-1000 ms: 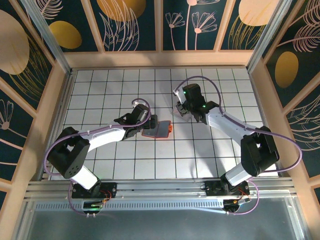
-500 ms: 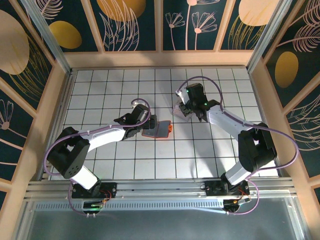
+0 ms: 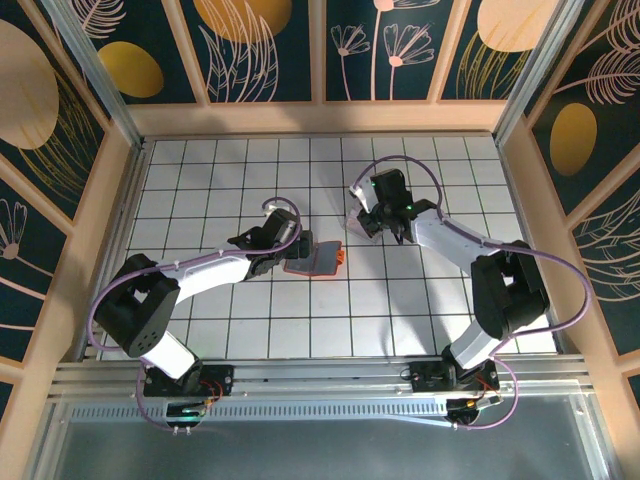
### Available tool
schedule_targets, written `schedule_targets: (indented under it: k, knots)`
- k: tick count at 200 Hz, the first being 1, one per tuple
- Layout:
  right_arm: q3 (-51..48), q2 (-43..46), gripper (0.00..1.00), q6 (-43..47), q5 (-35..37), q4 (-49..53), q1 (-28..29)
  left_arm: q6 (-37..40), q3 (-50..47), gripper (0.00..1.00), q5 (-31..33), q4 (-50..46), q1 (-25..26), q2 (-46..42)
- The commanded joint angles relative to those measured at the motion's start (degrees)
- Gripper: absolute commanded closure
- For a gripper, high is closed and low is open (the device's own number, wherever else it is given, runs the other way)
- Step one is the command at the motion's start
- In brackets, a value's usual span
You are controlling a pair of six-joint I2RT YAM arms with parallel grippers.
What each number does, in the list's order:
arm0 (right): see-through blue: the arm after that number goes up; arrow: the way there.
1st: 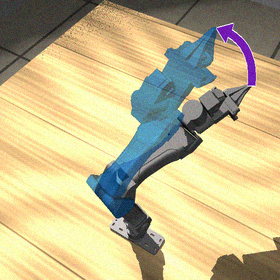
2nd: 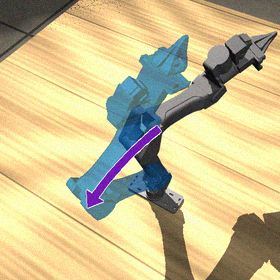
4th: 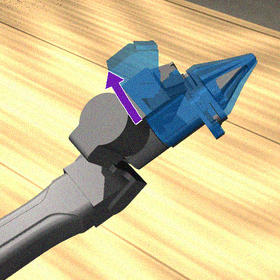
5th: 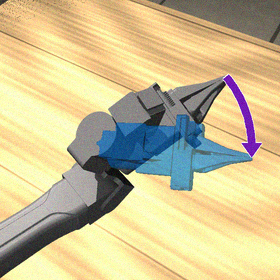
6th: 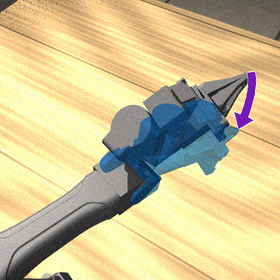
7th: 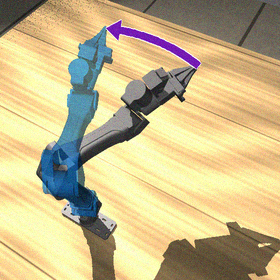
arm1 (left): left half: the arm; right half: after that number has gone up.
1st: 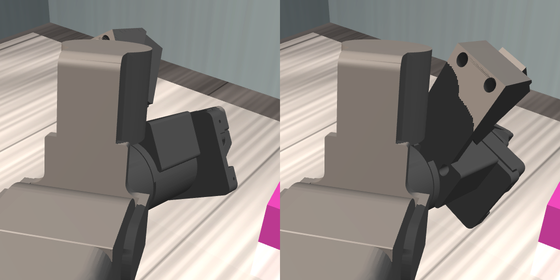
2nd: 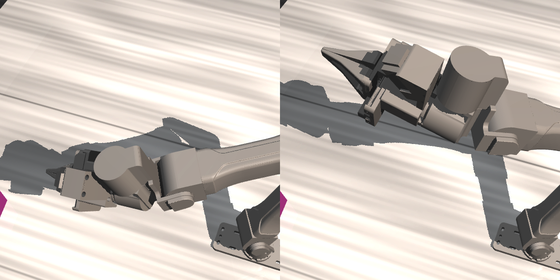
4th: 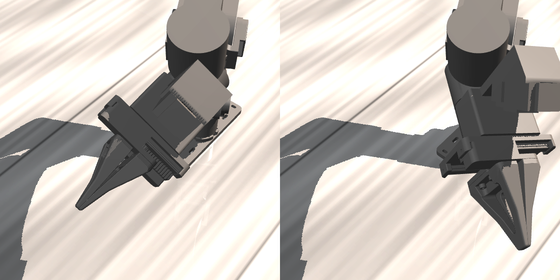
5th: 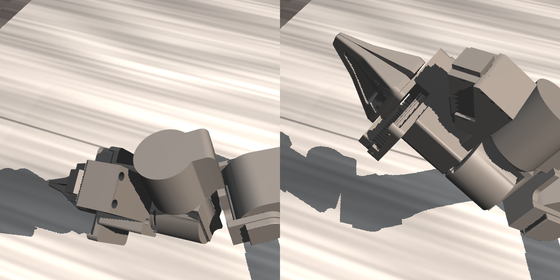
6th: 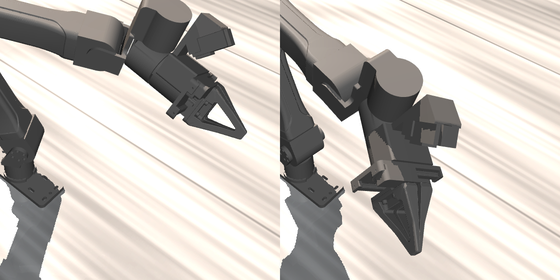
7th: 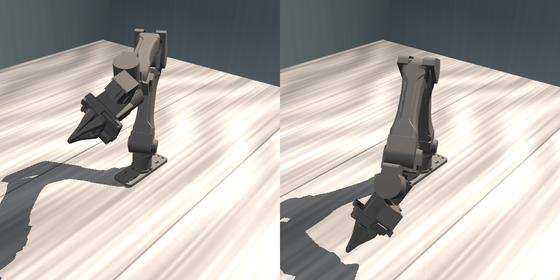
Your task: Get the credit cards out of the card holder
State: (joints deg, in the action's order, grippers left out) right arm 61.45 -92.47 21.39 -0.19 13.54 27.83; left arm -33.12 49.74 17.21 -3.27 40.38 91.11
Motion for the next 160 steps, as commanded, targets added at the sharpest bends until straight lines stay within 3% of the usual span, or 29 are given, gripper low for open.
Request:
schedule_targets:
  k: [1,80,103,160]
  knots:
    - [1.35,-1.51,1.0,1.55,-1.54,1.88,-0.58,-0.54,1.15,0.01,1.33,-1.07,-0.53,-0.05]
    - [5.57,-6.92,1.0,2.54,-3.8,6.31,-0.75,-0.45,1.61,0.01,1.24,-1.13,-0.65,0.56]
    - [6.39,-7.88,0.85,2.09,-2.74,6.5,-0.78,-0.54,1.51,0.01,1.16,-1.13,-0.68,0.47]
    - [7.19,-5.45,0.8,-1.27,-0.83,5.88,-0.84,-1.06,1.07,0.01,1.37,-1.04,-0.79,-0.31]
